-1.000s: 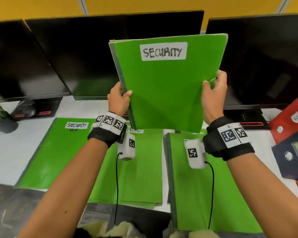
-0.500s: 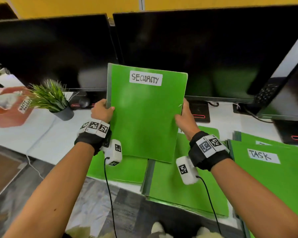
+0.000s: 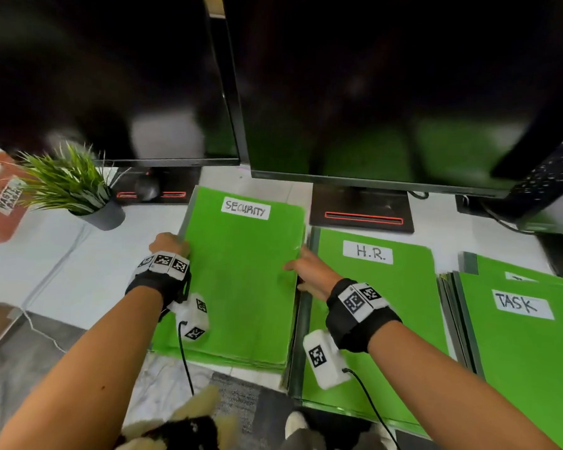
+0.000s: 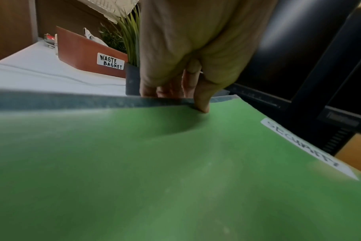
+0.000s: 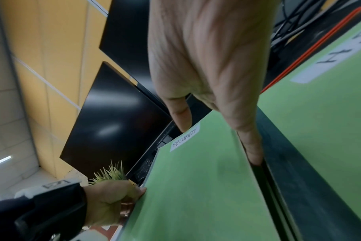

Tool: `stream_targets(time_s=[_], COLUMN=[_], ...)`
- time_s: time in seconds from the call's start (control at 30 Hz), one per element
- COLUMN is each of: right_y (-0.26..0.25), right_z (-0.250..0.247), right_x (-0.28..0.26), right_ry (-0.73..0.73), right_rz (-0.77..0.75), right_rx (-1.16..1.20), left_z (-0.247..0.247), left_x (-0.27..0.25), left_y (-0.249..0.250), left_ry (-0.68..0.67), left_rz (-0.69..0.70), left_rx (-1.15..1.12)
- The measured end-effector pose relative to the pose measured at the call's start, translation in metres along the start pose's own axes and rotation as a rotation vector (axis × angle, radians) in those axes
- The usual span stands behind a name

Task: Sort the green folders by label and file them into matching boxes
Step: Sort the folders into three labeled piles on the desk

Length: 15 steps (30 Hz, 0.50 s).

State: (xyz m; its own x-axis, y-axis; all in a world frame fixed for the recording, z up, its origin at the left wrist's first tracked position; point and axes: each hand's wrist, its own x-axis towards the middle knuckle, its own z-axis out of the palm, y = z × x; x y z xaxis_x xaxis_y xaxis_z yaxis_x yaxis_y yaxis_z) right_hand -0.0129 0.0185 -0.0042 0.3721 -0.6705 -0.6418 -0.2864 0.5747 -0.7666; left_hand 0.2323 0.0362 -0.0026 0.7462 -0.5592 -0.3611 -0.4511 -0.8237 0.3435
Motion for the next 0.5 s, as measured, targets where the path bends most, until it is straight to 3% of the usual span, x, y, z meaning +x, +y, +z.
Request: stream_targets(time_s=[0.17, 0.3, 0.4, 0.5], right_y=[-0.003, -0.009, -0.013, -0.016], right_z=[-0.001, -0.010, -0.034, -0.071], right_x=[-0.006, -0.018, -0.034, -0.055], right_ry=[-0.041, -0.068, -0.087, -0.034], right_rz=[0.029, -0.013, -0.083, -0.149], right_rx=[0.032, 0.021, -0.019, -0.062], left_z=[0.017, 0.019, 0.021, 0.031], left_x=[-0.009, -0.017, -0.033, -0.059], left_y=[-0.004, 0.009, 0.032, 0.068], left_ry=[-0.121, -0.108, -0.102, -0.177], left_rz=[-0.028, -0.022, 0.112, 0.295], left_rx=[-0.026, -0.026, 0.013, 0.043])
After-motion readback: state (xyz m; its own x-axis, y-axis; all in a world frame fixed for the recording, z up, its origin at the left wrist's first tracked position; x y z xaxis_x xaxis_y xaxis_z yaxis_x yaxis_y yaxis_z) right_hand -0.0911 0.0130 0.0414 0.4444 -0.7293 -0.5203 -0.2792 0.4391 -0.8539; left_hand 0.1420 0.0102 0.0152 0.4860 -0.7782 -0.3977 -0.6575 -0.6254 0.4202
